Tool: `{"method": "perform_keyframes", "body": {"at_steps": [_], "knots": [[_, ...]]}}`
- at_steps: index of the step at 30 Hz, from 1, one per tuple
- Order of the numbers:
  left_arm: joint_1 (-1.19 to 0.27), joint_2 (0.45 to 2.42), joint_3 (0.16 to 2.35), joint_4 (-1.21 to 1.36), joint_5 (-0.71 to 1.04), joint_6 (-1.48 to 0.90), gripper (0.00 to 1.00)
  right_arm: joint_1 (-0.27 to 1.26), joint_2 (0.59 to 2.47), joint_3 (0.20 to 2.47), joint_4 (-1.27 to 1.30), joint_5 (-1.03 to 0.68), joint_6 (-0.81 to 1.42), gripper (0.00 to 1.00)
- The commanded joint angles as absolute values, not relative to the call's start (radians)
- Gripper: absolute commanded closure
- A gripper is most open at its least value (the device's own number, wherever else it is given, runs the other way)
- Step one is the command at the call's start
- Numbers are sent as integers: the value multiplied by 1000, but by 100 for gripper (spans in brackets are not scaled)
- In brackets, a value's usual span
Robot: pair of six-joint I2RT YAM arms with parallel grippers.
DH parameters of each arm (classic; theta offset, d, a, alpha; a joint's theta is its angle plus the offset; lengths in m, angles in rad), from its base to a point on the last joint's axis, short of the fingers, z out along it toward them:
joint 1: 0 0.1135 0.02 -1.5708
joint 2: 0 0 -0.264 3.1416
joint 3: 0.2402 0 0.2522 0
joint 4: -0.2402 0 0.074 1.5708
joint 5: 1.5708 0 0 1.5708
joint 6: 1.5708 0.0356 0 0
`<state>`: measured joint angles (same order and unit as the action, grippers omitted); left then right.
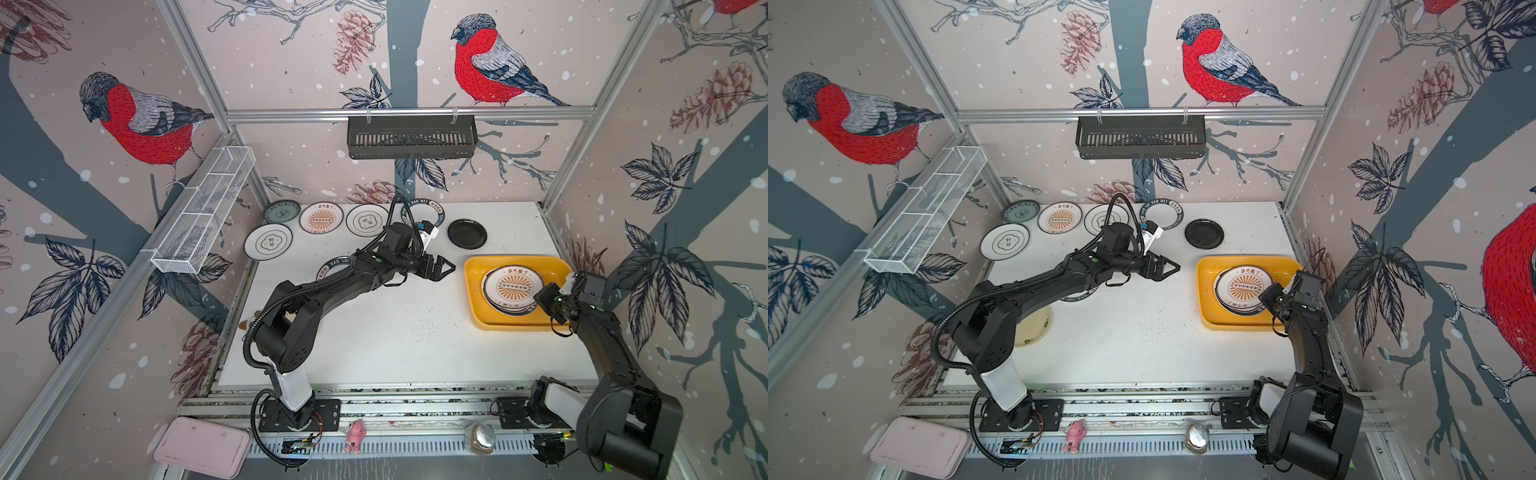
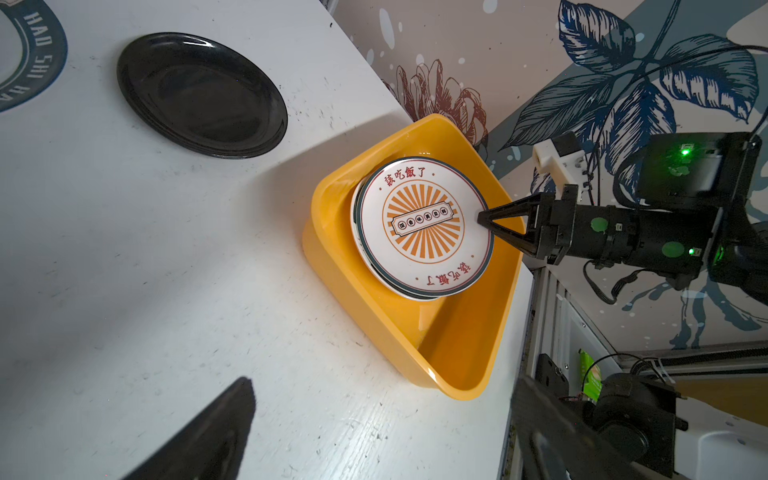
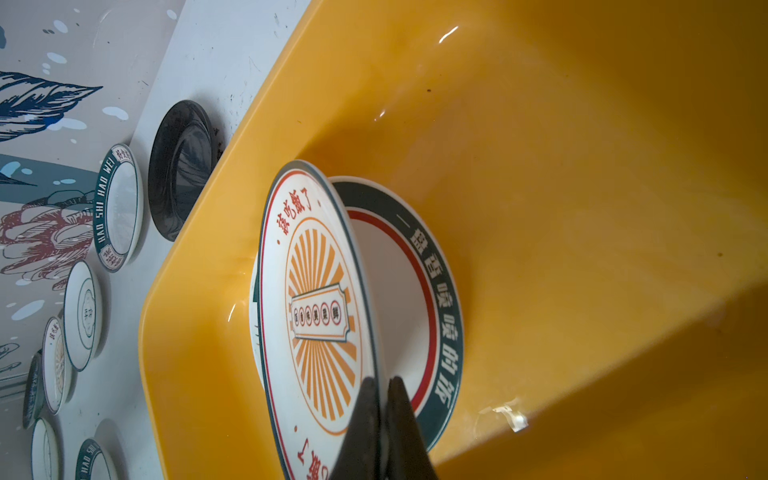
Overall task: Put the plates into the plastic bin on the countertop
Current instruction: 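Carry the sunburst plate over the yellow bin and lower it in, then open the right gripper to release the sunburst plate in the bin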
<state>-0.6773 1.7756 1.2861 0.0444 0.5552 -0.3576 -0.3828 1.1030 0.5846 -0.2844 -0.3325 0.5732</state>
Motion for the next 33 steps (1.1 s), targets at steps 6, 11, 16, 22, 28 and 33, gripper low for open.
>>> {"method": "perform_keyframes", "body": {"at_steps": [6, 11, 16, 22, 28, 33], "knots": [[-679, 1783, 1311, 38, 553, -317, 4, -395, 1127, 568, -238, -342, 551, 87], [-678, 1785, 1310, 38, 555, -318, 4, -397, 1147, 563, -235, -337, 548, 85], [-680, 1788, 1310, 50, 566, -323, 3, -398, 1157, 561, -234, -331, 545, 79], [-679, 1793, 1311, 51, 572, -320, 3, -400, 1176, 558, -234, -313, 538, 73], [-680, 1803, 1315, 46, 576, -307, 3, -401, 1211, 549, -216, -305, 543, 66], [-677, 1797, 1309, 40, 562, -295, 4, -398, 1205, 551, -212, -297, 548, 50]]}}
